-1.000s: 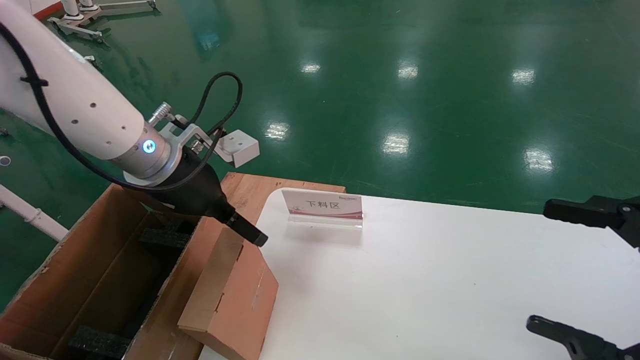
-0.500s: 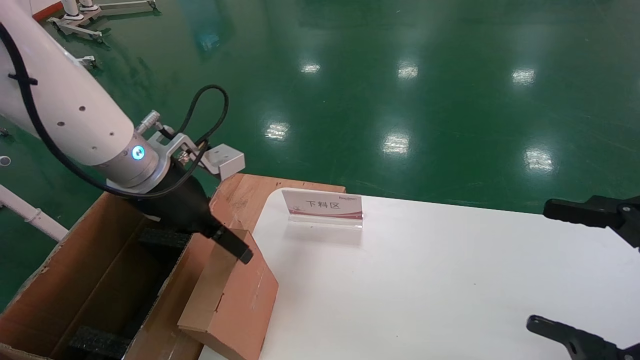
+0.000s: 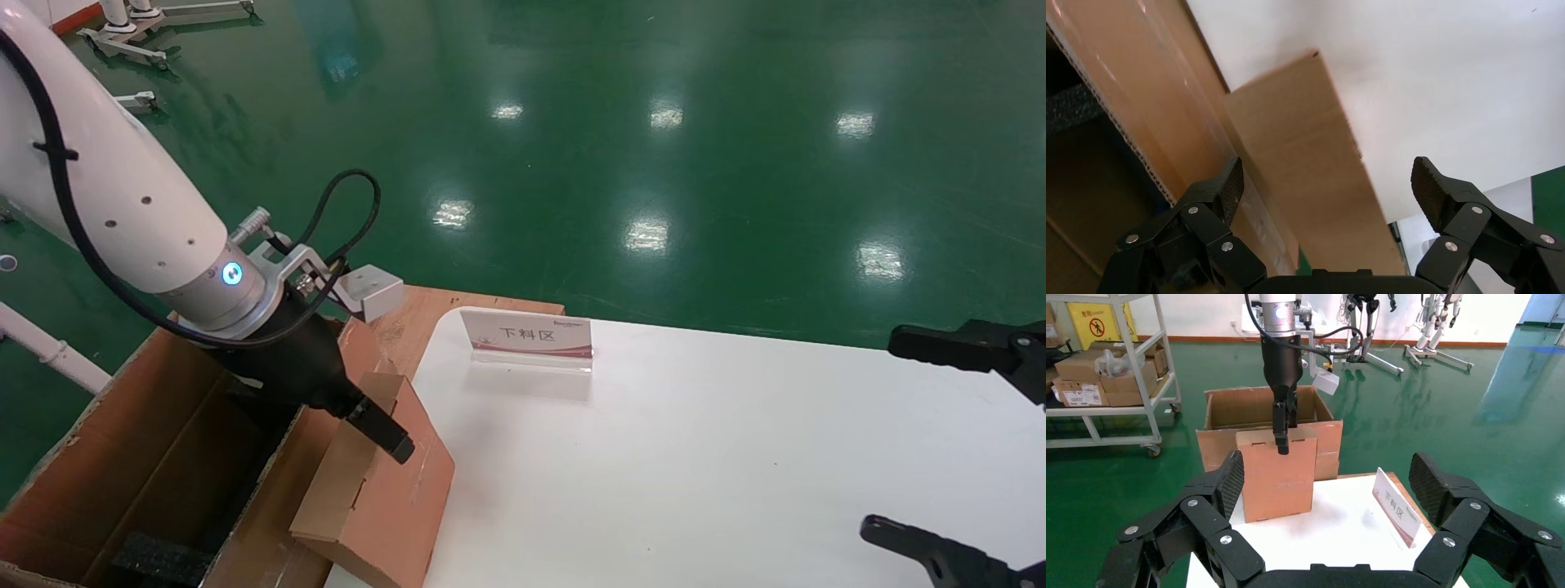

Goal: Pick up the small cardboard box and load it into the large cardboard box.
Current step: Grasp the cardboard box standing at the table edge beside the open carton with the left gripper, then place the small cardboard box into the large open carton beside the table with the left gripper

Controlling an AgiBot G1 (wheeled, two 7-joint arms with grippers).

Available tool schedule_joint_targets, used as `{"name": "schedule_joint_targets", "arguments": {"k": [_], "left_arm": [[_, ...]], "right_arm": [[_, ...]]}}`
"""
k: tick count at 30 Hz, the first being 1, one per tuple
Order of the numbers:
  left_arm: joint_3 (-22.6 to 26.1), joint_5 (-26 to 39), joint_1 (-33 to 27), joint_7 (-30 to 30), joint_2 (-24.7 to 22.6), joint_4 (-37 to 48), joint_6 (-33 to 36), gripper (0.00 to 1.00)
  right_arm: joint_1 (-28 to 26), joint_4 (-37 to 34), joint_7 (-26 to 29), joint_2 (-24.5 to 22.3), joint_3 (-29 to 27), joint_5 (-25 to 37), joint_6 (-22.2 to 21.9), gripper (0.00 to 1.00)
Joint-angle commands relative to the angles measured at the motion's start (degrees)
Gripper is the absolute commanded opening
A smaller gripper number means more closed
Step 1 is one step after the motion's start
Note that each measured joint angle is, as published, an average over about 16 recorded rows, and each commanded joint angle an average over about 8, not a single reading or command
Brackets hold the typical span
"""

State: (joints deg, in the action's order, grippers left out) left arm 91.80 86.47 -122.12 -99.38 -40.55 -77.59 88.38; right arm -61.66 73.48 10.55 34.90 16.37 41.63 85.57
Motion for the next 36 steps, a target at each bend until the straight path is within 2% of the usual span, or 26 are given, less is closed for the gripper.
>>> {"name": "schedule_joint_targets", "arguments": {"k": [1, 8, 9, 10, 16, 17, 18, 36], "left_arm": [[0.8, -0.16, -0.01, -0.05, -0.06, 0.01, -0.08, 1.0], [2.78, -0.02, 0.01, -0.25, -0.3, 0.03, -0.37, 1.0], [2.91, -0.06, 0.02, -0.28, -0.31, 0.03, -0.42, 1.0], [3.02, -0.09, 0.03, -0.3, -0.32, 0.03, -0.46, 0.9], [2.95, -0.08, 0.08, -0.29, -0.34, 0.05, -0.51, 0.15], [2.89, -0.06, 0.08, -0.28, -0.34, 0.05, -0.5, 0.03], [2.84, -0.04, 0.08, -0.27, -0.34, 0.05, -0.48, 0.0], [2.38, 0.1, 0.06, -0.15, -0.28, 0.04, -0.32, 0.0]], "right_arm": [[0.0, 0.0, 0.0, 0.0, 0.01, -0.01, 0.0, 1.0], [0.01, -0.01, -0.02, -0.01, 0.02, -0.02, -0.02, 1.0], [0.01, -0.01, -0.02, -0.01, 0.01, -0.02, -0.03, 0.92], [0.01, -0.02, -0.02, -0.01, 0.01, -0.02, -0.03, 0.8], [0.01, -0.02, -0.02, -0.02, 0.02, -0.04, -0.04, 0.05], [0.01, -0.02, -0.02, -0.02, 0.02, -0.04, -0.04, 0.0], [0.01, -0.02, -0.02, -0.02, 0.02, -0.04, -0.04, 0.0], [0.01, -0.02, -0.02, -0.02, 0.02, -0.04, -0.03, 0.0]]}}
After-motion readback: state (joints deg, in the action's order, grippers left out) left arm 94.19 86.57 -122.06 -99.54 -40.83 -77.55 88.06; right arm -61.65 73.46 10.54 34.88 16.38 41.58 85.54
